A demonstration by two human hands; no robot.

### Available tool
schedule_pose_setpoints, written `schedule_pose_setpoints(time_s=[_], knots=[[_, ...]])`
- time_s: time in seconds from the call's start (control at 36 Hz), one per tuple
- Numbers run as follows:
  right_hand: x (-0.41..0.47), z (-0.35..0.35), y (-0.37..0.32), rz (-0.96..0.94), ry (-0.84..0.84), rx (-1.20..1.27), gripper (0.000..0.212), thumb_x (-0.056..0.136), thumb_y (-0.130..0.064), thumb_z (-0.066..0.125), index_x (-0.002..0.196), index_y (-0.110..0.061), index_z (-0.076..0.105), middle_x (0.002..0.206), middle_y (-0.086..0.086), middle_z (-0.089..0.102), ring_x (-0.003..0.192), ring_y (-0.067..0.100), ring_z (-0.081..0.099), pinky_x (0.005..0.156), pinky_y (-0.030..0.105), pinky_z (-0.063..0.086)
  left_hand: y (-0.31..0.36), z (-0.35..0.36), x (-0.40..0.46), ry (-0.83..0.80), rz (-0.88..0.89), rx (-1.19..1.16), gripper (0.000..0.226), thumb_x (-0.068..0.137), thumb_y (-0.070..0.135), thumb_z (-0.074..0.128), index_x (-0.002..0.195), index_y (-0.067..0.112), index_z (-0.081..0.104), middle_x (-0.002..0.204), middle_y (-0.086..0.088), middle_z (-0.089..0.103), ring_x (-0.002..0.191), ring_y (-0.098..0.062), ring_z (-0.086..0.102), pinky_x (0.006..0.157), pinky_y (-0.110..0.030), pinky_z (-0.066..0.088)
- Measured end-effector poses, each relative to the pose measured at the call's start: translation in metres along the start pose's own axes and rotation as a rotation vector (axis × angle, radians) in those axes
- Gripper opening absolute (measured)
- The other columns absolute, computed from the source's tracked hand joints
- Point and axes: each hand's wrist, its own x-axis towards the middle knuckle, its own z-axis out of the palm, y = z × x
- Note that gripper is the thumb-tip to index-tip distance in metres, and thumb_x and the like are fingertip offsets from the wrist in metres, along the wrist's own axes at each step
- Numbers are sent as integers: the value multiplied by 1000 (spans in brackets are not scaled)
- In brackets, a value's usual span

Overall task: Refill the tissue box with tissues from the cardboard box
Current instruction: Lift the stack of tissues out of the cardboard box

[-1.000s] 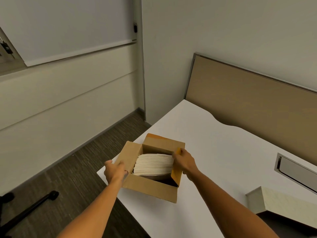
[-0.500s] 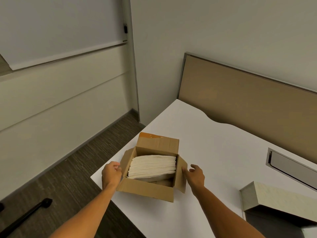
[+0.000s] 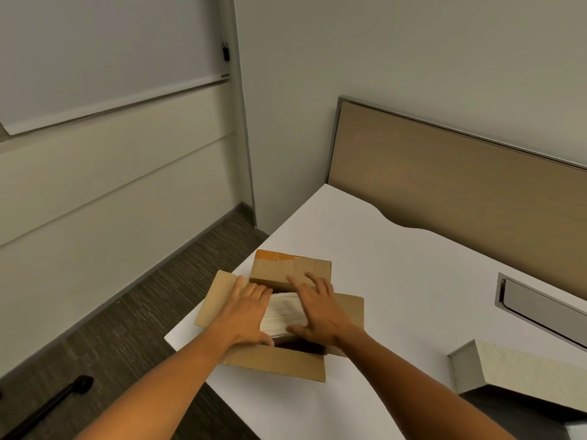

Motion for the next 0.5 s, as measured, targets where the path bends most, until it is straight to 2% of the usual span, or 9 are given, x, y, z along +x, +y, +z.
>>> schedule_pose_setpoints(time_s=[0.06,0.08,0.19,0.25,0.42,0.5], knots=[[13,4,1,-62,-89,-130,115,74,-73,65,155,-36,-9,167,10,15,154,34,-4,121,55,-8,1,1,8,-20,46,118,115,59,87,51,146,15,28,148,-8,41,139,-27,31,116,-63,-7],[19,6,4,-94,-115,-196,120,73,-76,64,154,-36,-14,168,12,12,155,36,-6,119,54,-12,1,0,12,-30,58,150,115,61,86,53,147,13,27,148,-9,40,141,-28,30,114,-64,-12],[29,14,11,-190,-184,-376,133,69,-75,70,151,-33,-26,167,15,17,154,42,-5,119,64,-8,5,-3,15,-89,90,184,115,66,78,59,150,11,19,150,-12,39,141,-29,31,110,-62,-24],[32,15,14,-194,-210,-398,138,68,-71,74,149,-33,-31,166,14,20,153,44,-4,117,65,-8,6,-1,17,-111,92,154,113,68,74,62,151,13,15,149,-12,41,140,-29,33,111,-61,-25],[37,15,17,-155,-267,-445,136,70,-55,81,153,-28,-23,165,14,23,153,43,-5,118,66,-9,4,5,18,-141,104,128,112,69,65,68,150,15,10,137,-11,51,129,-29,46,111,-58,-23],[39,17,22,-112,-294,-462,131,72,-51,81,155,-26,-18,164,15,26,154,43,-4,117,65,-13,-1,7,16,-151,83,120,114,69,60,69,152,13,6,137,-11,53,130,-29,46,108,-55,-30]])
